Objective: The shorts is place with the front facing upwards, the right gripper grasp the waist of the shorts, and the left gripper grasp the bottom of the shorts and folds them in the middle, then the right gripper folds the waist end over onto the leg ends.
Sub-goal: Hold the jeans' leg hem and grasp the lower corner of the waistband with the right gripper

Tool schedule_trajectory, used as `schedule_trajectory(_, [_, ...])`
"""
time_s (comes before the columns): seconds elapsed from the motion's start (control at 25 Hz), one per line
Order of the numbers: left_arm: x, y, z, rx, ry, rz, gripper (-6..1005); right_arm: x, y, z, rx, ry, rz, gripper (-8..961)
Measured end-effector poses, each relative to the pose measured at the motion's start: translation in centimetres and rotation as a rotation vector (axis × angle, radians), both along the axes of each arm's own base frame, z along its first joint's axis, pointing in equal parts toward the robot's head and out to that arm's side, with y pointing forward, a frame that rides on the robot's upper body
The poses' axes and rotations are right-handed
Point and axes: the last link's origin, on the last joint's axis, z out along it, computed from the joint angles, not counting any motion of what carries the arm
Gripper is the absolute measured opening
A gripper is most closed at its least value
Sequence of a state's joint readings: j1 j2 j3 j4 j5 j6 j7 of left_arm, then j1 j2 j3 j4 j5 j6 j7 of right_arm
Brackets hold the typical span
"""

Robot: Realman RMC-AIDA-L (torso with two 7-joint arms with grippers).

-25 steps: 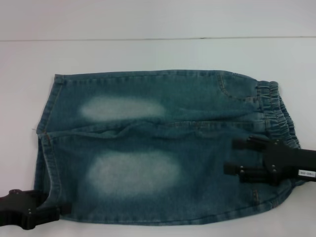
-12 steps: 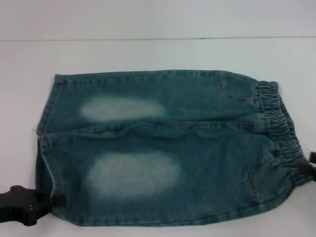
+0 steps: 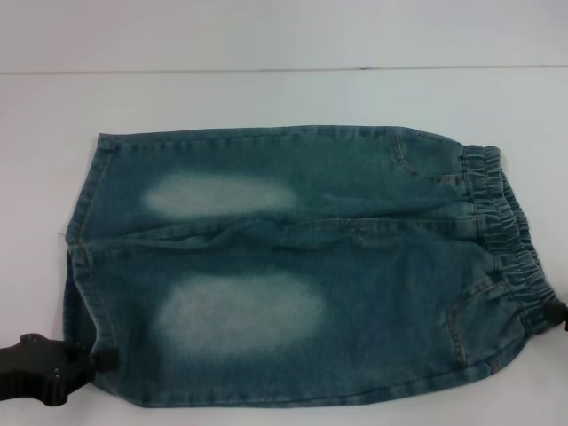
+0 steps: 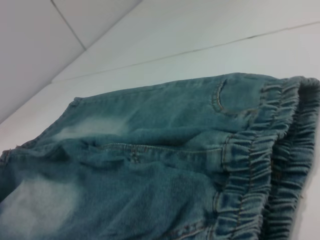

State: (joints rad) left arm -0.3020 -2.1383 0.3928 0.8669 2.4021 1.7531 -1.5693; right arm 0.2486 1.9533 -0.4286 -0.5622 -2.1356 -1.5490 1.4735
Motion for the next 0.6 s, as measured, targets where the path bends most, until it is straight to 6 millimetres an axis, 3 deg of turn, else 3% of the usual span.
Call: schedule_trajectory(0.6, [0.23,0.08,-0.21,-0.002,-0.006,-0.005,2,-0.72,0.94,-0.80,-0.074,-0.027,0.030,830])
